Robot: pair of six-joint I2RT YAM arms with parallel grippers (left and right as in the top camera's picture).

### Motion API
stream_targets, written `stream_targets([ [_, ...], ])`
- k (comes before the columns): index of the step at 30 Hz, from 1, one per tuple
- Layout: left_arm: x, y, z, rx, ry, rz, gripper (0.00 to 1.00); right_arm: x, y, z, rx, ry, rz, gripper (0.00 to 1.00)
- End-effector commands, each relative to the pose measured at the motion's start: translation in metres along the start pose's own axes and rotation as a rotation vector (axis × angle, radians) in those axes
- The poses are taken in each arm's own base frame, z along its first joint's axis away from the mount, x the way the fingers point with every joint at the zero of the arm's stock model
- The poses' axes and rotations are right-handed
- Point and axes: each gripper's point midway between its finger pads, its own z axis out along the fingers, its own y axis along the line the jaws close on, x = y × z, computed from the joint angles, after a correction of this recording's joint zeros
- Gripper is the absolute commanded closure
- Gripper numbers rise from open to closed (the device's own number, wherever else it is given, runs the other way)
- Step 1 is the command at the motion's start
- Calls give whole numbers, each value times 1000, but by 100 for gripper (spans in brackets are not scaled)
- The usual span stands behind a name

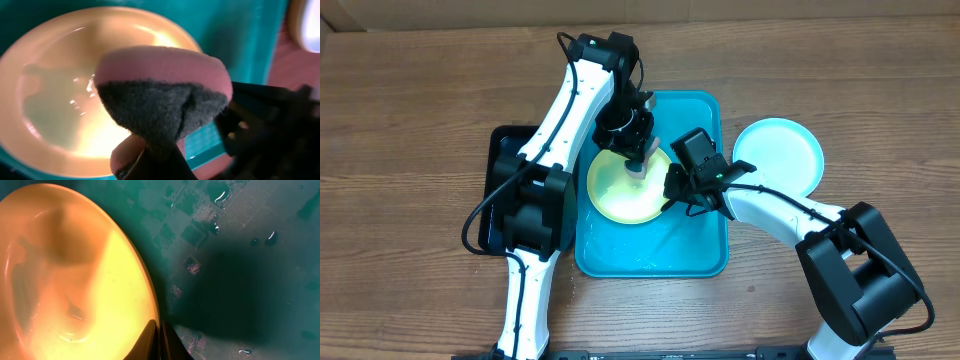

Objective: Clean dirty plates on tray and stack at the side
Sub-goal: 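Rub the sponge in circles over the yellow plate while right gripper holds rim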

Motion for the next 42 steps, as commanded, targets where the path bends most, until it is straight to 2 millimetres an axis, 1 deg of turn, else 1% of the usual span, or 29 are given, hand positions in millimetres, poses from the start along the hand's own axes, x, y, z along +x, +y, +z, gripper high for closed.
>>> stream_targets([
  [1,0,25,-4,-184,-18,-72,96,5,-1,4,7,10,-4,96],
  [4,0,38,-6,-259,-26,-111,96,5,-1,4,7,10,-4,96],
  [13,4,44,1,-280,-4,-127,96,5,-1,4,7,11,-4,96],
  [19,8,51,13,-296,19,-136,96,6,-3,4,12,15,-3,96],
  [25,8,66,19,-366,16,-157,96,6,-3,4,12,16,-3,96],
  [31,10,73,36,-371,27,-159,96,8,-1,4,1,26,-3,96],
  [37,10,80,60,-362,26,-159,96,8,-1,4,1,26,-3,96],
  [39,14,78,68,-333,42,-161,96,8,-1,4,1,26,-3,96],
  [42,22,63,76,-236,84,-143,96,8,-1,4,1,25,-3,96],
])
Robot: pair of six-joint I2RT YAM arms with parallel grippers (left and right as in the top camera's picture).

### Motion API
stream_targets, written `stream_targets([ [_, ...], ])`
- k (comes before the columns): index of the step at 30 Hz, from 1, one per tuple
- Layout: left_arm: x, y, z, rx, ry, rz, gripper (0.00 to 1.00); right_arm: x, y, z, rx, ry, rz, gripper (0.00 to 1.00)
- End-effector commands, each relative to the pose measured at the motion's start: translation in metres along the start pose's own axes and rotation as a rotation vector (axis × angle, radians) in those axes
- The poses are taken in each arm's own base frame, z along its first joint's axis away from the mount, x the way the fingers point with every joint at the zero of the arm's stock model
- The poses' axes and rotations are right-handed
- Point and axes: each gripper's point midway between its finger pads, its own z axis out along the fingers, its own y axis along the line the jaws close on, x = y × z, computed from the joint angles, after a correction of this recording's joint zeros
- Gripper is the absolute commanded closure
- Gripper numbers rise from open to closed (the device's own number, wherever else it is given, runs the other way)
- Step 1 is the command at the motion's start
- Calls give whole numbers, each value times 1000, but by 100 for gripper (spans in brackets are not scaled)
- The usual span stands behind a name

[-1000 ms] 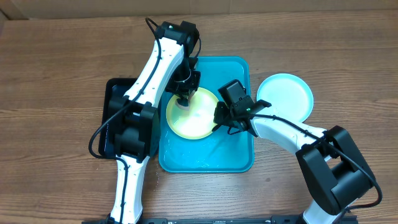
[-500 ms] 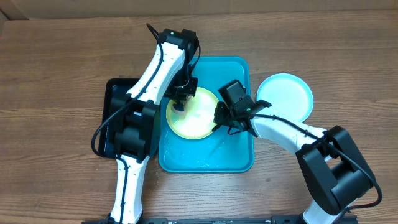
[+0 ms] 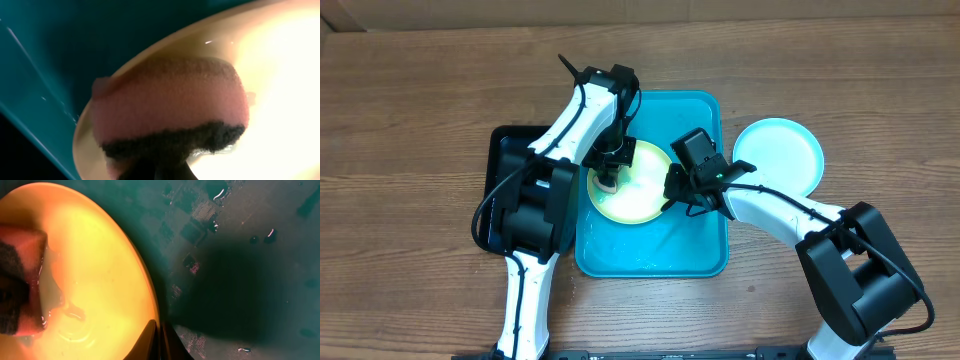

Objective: Clean dirty plates on tray and stack at the side
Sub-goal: 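Rub the sponge in circles over the yellow plate while right gripper holds rim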

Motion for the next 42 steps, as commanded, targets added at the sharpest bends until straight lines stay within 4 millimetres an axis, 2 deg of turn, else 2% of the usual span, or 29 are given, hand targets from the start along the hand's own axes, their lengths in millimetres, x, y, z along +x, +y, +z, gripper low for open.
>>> stream_targets([
  [1,19,-27,14,147,93,46,96,6,1,4,-4,17,-4,96],
  [6,26,-70,1,412,116,131,96,6,1,4,-5,16,-4,96],
  [10,30,-93,-20,578,121,175,96,6,1,4,-5,16,-4,96],
  [17,18,-86,-78,557,31,195,96,6,1,4,-5,16,-4,96],
  [20,10,-66,-87,413,-36,152,96,6,1,4,-5,16,-4,96],
  [23,4,-36,-81,211,-64,67,96,6,1,4,-5,16,-4,96],
  [27,3,-16,-64,81,-59,8,96,6,1,4,-5,16,-4,96],
  [32,4,-12,-31,62,-36,-1,96,6,1,4,-5,16,-4,96],
  [37,16,-10,6,56,13,-38,96,6,1,4,-5,16,-4,96],
  [39,25,-16,15,94,47,-37,96,6,1,4,-5,16,-4,96],
  [42,34,-32,17,197,85,9,96,6,1,4,-5,16,-4,96],
])
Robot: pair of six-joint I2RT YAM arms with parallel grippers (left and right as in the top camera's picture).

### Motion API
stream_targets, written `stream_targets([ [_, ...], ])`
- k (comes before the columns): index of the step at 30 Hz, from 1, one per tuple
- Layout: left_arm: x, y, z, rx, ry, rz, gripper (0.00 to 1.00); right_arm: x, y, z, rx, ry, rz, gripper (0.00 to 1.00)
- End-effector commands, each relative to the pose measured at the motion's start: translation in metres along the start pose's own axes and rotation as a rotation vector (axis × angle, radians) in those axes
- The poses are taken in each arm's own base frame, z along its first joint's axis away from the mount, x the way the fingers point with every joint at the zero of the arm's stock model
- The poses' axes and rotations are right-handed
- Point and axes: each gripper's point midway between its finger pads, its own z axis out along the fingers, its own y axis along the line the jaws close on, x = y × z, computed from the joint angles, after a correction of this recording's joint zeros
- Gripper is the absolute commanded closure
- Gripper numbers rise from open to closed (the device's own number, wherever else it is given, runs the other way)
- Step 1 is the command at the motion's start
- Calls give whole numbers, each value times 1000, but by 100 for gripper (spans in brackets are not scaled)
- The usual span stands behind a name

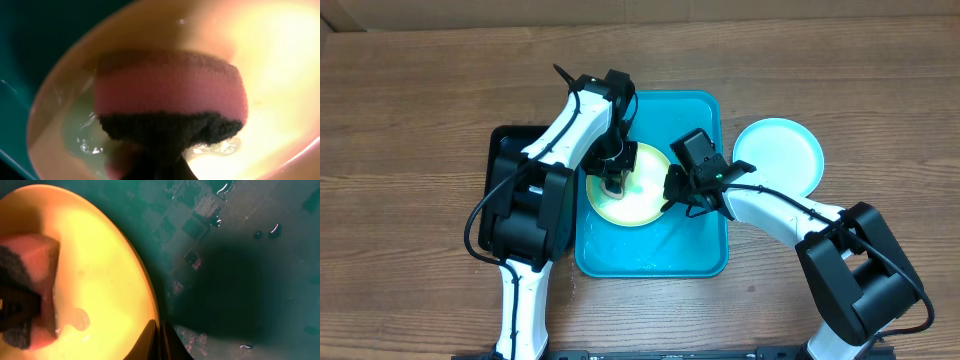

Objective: Clean dirty plates on tray and stack at the side
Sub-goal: 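Rub the sponge in circles over the yellow plate while right gripper holds rim, then carry the sponge left with the left gripper and drop it on the black tray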

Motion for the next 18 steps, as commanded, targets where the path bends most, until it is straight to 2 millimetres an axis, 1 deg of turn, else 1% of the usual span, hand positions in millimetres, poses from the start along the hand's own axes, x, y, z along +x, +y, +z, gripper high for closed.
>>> stream_targets([
  [1,25,-26,15,145,106,53,96,5,0,4,-2,11,-4,96],
  [2,27,-34,14,193,114,76,96,5,0,4,-2,11,-4,96],
  [3,31,-48,9,278,129,109,96,5,0,4,-2,11,-4,96],
  [5,35,-64,-1,384,145,142,96,5,0,4,-1,11,-4,96],
  [8,37,-74,-17,464,145,159,96,5,0,4,0,12,-4,96],
  [11,37,-73,-39,478,106,161,96,5,0,4,1,14,-4,96],
  [14,37,-69,-68,484,31,174,96,5,-1,4,2,14,-3,96],
  [15,37,-65,-79,476,-3,177,96,5,0,4,1,13,-4,96],
  [16,38,-59,-92,454,-44,177,96,5,-1,4,2,13,-3,96],
  [18,40,-44,-112,397,-107,164,96,5,0,4,1,13,-4,96],
])
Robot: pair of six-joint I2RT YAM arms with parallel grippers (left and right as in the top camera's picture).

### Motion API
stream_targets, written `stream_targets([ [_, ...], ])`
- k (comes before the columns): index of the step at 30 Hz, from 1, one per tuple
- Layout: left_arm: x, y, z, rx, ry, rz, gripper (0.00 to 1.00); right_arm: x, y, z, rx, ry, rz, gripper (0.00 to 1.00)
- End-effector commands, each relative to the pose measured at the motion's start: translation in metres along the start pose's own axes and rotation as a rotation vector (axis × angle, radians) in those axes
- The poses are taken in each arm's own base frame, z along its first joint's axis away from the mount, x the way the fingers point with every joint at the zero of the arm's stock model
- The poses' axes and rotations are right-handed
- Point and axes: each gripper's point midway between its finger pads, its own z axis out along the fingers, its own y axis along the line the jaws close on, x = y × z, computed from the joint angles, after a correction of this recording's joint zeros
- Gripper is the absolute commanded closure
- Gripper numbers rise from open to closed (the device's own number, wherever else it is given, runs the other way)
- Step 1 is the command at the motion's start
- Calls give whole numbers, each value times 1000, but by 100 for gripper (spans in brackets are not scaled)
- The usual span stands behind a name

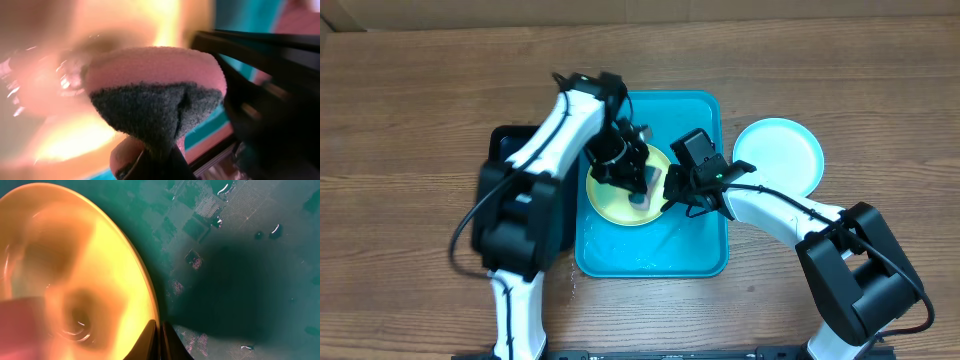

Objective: Clean dirty plates on tray and stack at the side
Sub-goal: 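Carry the sponge left with the left gripper and drop it on the black tray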

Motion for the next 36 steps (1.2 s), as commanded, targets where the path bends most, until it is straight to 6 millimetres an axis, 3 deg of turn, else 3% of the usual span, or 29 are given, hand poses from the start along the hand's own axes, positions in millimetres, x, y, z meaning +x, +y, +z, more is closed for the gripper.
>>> stream_targets([
  [1,9,-11,-75,-66,-201,62,96,4,-1,4,4,9,-4,96],
  [5,31,16,-114,-236,-272,-17,96,4,-1,4,4,9,-4,96],
  [8,43,35,-131,-338,-291,-91,96,4,-1,4,4,9,-4,96],
  [15,60,87,-144,-562,-287,-273,96,4,0,4,2,7,-4,96],
  [22,69,134,-129,-750,-277,-398,96,4,0,4,3,7,-4,96],
  [28,58,165,-90,-746,-317,-417,90,4,0,4,2,7,-4,96],
  [32,56,174,-72,-742,-311,-373,86,4,-1,4,3,7,-4,96],
  [36,50,175,-68,-673,-314,-336,83,4,0,4,2,7,-4,96],
])
